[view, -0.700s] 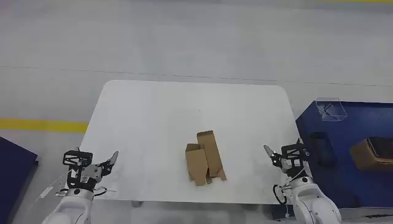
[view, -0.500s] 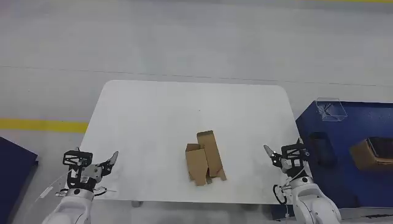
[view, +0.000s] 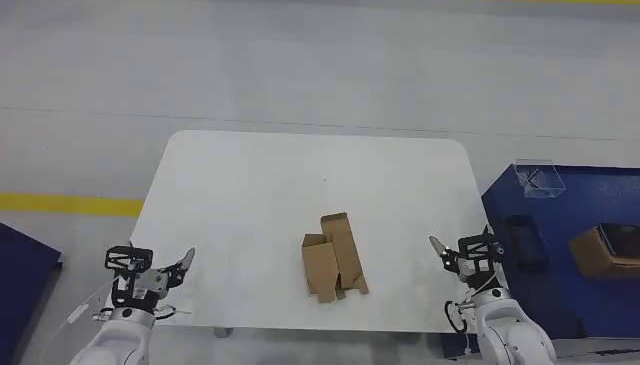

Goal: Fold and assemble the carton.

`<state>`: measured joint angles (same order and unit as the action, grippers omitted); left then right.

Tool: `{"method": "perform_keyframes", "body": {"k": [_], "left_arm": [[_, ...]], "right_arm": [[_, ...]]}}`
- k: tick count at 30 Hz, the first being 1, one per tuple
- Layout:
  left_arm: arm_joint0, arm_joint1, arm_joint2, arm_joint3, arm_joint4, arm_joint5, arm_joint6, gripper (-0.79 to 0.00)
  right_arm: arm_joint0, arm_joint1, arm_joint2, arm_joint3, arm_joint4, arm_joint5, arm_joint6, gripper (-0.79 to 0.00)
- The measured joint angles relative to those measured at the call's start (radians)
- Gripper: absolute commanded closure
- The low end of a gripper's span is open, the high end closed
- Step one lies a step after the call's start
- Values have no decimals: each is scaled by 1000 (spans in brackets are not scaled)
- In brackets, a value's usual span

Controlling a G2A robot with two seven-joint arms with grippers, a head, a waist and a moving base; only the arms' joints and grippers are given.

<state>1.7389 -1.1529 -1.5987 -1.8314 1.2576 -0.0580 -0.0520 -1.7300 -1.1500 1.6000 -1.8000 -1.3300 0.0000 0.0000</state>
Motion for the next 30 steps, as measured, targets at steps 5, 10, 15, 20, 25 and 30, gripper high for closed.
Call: {"method": "perform_keyframes", "body": {"k": [5,10,15,20,25,30], "left_arm": [[28,-3,-48,-128,-484,-161,-220,-785],[-34,4,-28,-154,-994,-154,-582,-785],[-174,1,105,-42,-1145,-75,-783,-785],[-310,-10,259,79,-1095,-48,-829,-785],[-424,-29,394,213,-1037,-47,-791,-637],[-527,-54,491,347,-1069,-30,-757,-443]], "right_arm": [[0,0,0,0,0,0,0,-785],[0,0,0,0,0,0,0,-785],[0,0,0,0,0,0,0,-785],[0,0,0,0,0,0,0,-785],[0,0,0,0,0,0,0,-785],[0,0,0,0,0,0,0,-785]]}}
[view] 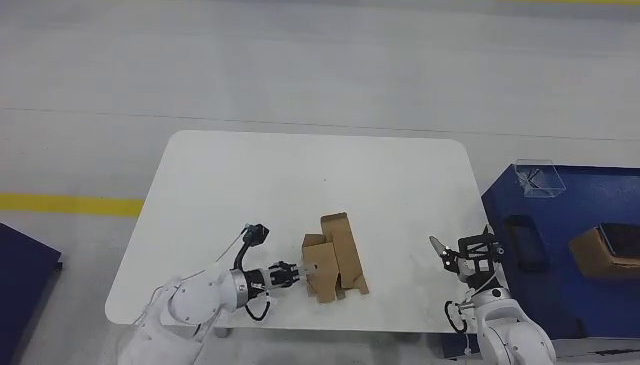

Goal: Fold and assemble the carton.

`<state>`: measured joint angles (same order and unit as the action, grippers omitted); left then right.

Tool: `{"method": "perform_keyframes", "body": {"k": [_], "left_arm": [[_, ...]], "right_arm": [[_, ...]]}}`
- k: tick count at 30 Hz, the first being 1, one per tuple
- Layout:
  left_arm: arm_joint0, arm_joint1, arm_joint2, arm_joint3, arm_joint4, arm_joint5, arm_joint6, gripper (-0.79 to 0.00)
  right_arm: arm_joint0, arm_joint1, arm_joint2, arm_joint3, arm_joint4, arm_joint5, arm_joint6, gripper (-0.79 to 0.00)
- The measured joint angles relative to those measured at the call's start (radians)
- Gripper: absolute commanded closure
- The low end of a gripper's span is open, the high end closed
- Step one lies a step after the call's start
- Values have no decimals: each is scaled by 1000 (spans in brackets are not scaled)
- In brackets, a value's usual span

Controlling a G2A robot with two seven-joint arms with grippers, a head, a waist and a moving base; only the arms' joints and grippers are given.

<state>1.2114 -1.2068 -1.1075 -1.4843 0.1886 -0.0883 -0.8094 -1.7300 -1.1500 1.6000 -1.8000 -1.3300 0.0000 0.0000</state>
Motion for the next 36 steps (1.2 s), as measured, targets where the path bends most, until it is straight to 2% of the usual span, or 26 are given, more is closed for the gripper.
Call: {"method": "perform_keyframes", "body": {"k": [6,7,8,9,14,19,23,28,36], "left_arm": [[-89,-28,88,124,-32,-6,43,-332],[-102,-33,99,144,-43,-9,45,-249],[-115,-38,109,165,-56,-12,47,-92],[-133,-43,120,192,-69,-17,53,0],[-187,-64,146,285,-150,-51,70,0],[-210,-73,134,314,-270,-160,30,0],[-213,-75,115,278,-382,-168,-20,0],[-206,-74,95,177,-436,-138,-21,0],[-206,-73,95,176,-435,-136,-20,0]], "right_arm": [[0,0,0,0,0,0,0,-785],[0,0,0,0,0,0,0,-785],[0,0,0,0,0,0,0,-785],[0,0,0,0,0,0,0,-785],[0,0,0,0,0,0,0,-785],[0,0,0,0,0,0,0,-785],[0,0,0,0,0,0,0,-785],[0,0,0,0,0,0,0,-785],[0,0,0,0,0,0,0,-785]]}}
